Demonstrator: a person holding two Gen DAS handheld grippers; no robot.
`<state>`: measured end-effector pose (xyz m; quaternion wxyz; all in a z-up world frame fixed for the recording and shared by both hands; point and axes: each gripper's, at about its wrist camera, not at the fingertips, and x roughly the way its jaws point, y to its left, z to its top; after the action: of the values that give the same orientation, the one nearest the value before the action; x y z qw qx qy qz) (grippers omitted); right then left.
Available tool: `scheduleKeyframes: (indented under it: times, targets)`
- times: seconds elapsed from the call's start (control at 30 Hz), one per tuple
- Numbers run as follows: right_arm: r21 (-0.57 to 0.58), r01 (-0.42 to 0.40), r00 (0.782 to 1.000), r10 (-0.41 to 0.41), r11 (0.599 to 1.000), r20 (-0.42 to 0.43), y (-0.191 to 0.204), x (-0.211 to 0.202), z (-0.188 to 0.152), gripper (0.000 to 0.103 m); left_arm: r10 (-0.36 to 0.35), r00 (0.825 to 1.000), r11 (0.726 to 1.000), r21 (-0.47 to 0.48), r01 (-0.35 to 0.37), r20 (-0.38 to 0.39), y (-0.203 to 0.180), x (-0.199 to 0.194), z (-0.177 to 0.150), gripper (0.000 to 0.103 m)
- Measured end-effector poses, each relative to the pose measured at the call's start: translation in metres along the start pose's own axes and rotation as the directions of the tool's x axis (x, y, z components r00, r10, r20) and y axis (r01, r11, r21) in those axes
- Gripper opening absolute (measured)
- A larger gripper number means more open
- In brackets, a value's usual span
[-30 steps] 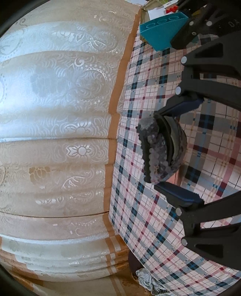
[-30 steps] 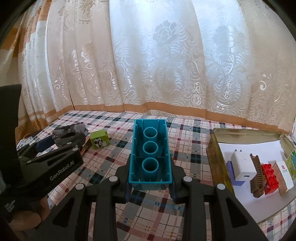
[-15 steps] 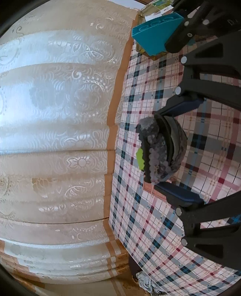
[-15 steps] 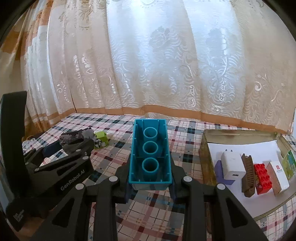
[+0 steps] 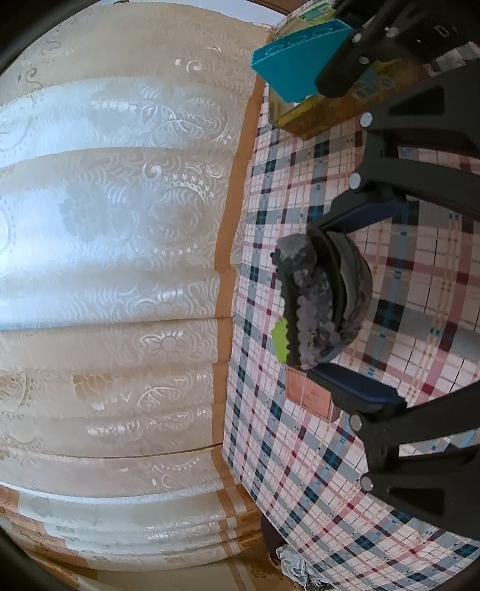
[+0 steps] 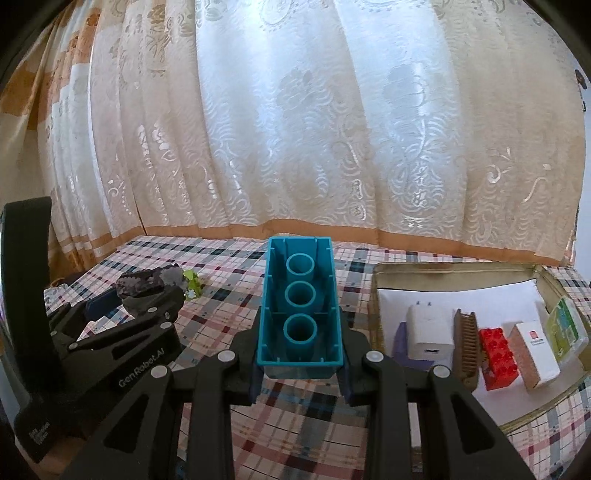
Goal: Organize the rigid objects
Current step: 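Move the left tool with the pouch and right tool with the brick over the tray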
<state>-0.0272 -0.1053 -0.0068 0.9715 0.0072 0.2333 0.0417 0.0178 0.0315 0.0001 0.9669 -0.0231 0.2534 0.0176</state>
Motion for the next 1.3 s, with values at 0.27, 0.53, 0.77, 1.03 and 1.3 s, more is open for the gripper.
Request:
scheduleKeyframes:
  times: [0.27,0.53,0.77,1.03,1.3]
  targets:
    - [0.02,0.024,1.0,-0.024,1.0,0.006,-0.024,-0.007,0.001,0.034,-0.033,0.999,0.999,0.018,0.033,0.006,-0.025,-0.005,0.001,0.069]
    - [0.04,0.048,0.999,-0.048,0.998,0.016,-0.05,-0.016,0.004,0.034,-0.05,0.999,0.998,0.037,0.049,0.016,-0.052,-0.01,0.003,0.069]
    - [0.058,0.084,0.996,-0.086,0.995,0.031,-0.079,-0.026,0.005,0.034,-0.073,0.997,0.995,0.066,0.071,0.017,-0.081,-0.014,0.002,0.069]
    - [0.062,0.147,0.987,-0.15,0.987,0.051,-0.112,-0.037,0.006,0.034,-0.119,0.993,0.989,0.09,0.116,0.02,-0.117,-0.018,0.003,0.069]
    - [0.087,0.206,0.975,-0.212,0.975,0.062,-0.147,-0.043,0.01,0.034,-0.169,0.985,0.979,0.122,0.164,0.024,-0.157,-0.021,0.007,0.069]
